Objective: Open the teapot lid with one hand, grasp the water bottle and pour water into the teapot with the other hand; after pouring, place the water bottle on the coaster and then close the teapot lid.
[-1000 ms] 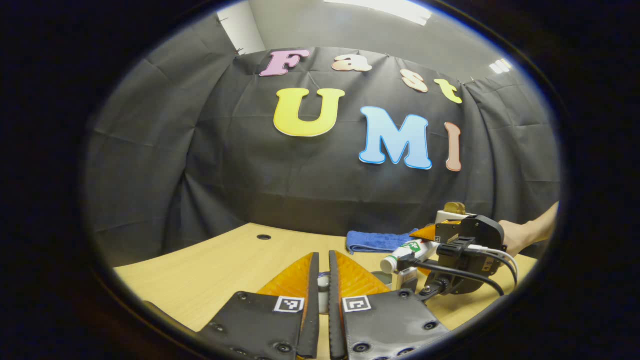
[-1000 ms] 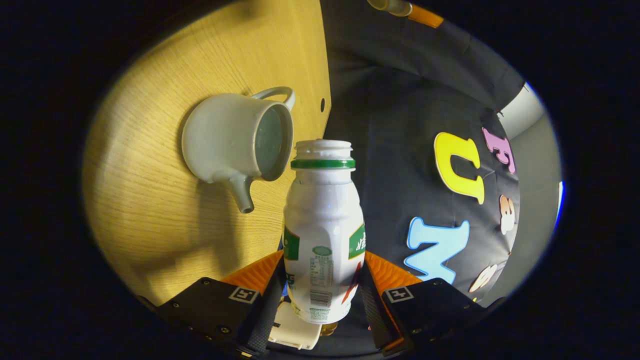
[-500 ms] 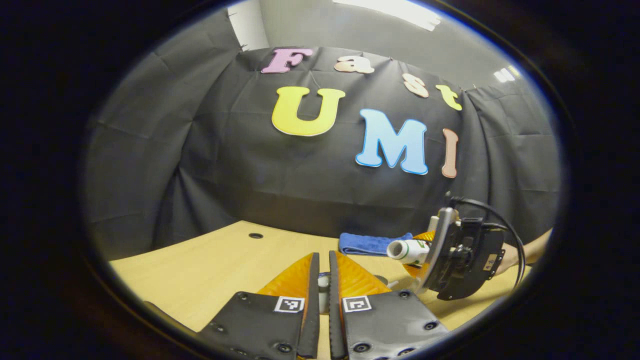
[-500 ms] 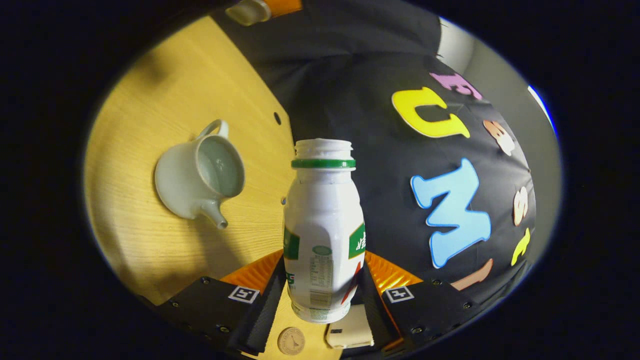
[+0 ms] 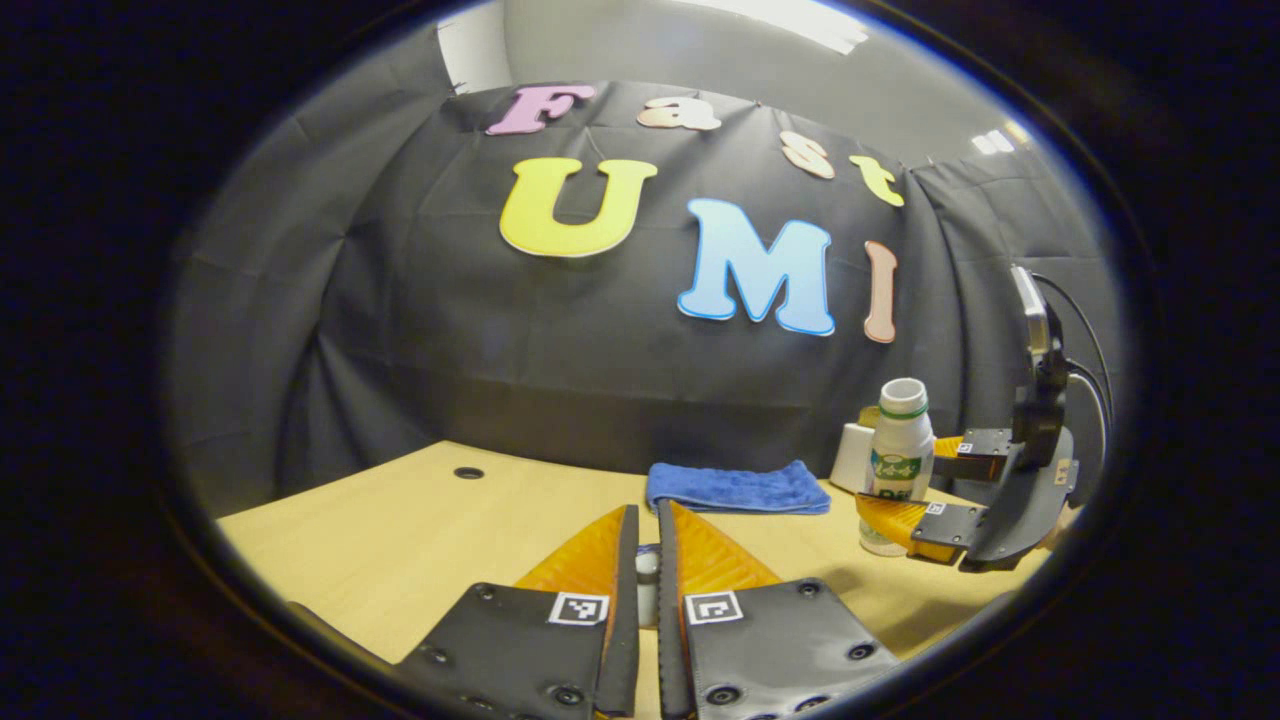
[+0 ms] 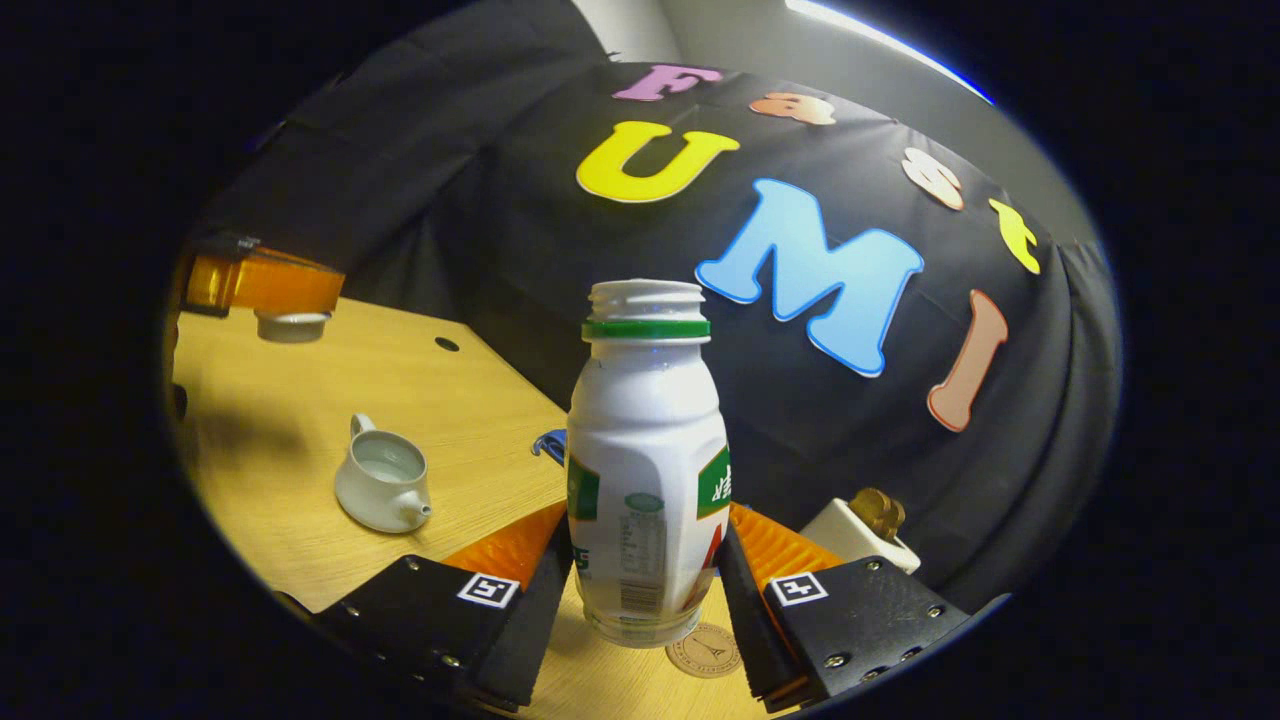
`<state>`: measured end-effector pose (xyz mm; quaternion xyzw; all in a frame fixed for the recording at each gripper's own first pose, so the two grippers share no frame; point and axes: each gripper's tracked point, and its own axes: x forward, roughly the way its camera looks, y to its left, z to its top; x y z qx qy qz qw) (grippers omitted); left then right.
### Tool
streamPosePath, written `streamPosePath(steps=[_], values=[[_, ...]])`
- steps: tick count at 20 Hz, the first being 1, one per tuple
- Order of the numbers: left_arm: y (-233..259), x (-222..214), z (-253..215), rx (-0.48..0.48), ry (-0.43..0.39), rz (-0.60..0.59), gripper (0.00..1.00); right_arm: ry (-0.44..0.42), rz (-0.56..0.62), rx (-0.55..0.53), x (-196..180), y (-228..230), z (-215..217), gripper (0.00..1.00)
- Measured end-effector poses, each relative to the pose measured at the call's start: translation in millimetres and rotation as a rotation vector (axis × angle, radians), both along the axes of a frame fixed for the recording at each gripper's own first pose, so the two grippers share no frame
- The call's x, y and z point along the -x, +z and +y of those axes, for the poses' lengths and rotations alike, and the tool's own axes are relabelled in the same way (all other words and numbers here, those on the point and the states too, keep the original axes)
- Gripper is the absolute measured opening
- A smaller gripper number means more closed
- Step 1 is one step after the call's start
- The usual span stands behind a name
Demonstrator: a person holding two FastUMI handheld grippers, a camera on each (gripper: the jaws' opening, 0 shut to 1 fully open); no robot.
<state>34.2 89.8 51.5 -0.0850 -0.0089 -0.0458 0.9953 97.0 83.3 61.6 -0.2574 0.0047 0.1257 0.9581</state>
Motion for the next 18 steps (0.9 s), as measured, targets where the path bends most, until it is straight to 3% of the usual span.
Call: streamPosePath(steps=[7, 8, 14, 16, 18], values=[[-4, -37, -45, -0.097, -0.054, 0.016, 0.18, -0.081, 0.051, -0.148, 29, -13, -45, 0.76], [-12, -43, -50, -0.116, -0.057, 0.030, 0.14, -0.088, 0.053, -0.152, 32, -15, -50, 0.76], [-60, -72, -57, -0.142, -0.039, 0.146, 0.18, -0.108, 0.051, -0.167, 40, -22, -72, 0.76], [-62, -74, -61, -0.153, -0.036, 0.151, 0.14, -0.118, 0.052, -0.168, 38, -24, -78, 0.76], [-64, -76, -63, -0.171, -0.036, 0.153, 0.18, -0.122, 0.066, -0.177, 35, -30, -81, 0.76]])
